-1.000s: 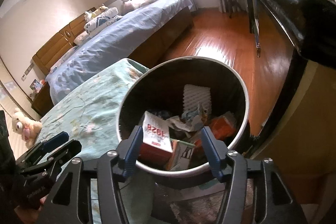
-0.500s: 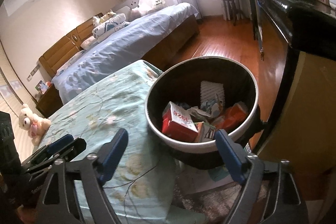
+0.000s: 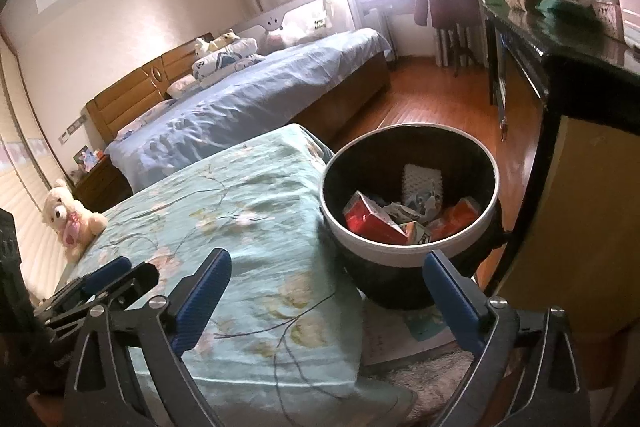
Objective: Collect trash
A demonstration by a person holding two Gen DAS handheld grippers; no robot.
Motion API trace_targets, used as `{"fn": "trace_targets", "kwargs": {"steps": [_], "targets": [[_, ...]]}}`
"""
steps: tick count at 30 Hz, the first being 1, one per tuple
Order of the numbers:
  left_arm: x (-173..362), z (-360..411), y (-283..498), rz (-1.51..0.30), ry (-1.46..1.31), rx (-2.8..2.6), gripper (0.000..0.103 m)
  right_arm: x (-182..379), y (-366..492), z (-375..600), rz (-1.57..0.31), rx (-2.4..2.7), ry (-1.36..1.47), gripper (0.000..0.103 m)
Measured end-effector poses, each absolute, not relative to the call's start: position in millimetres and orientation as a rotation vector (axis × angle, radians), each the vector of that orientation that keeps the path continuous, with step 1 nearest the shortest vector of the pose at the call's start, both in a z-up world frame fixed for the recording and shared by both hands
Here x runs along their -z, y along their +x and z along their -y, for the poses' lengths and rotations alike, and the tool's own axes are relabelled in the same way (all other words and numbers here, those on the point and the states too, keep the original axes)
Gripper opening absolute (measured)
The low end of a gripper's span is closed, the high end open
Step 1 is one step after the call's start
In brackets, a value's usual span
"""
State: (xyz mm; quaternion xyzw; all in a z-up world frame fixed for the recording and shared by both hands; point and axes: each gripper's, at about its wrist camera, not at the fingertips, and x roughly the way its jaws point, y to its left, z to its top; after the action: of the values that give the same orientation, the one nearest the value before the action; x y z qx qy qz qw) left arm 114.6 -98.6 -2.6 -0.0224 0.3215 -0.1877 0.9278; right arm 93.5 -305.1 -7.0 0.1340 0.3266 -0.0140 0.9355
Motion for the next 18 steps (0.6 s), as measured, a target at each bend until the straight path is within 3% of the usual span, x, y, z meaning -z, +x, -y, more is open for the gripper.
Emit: {"fn": "trace_targets", "kwargs": {"steps": [14,18], "targets": [[-14.5,56.3,60.0,-0.464,-0.044,0.252,0.092,-0.9,55.9,273.8,-0.568,0.032,0.213,0.100],[-21.8,53.4,48.7,-0.377,0.006,0.161,0.103,-15.0,47.5,269.5,-0.475,0.035,0.202,0.101]]}}
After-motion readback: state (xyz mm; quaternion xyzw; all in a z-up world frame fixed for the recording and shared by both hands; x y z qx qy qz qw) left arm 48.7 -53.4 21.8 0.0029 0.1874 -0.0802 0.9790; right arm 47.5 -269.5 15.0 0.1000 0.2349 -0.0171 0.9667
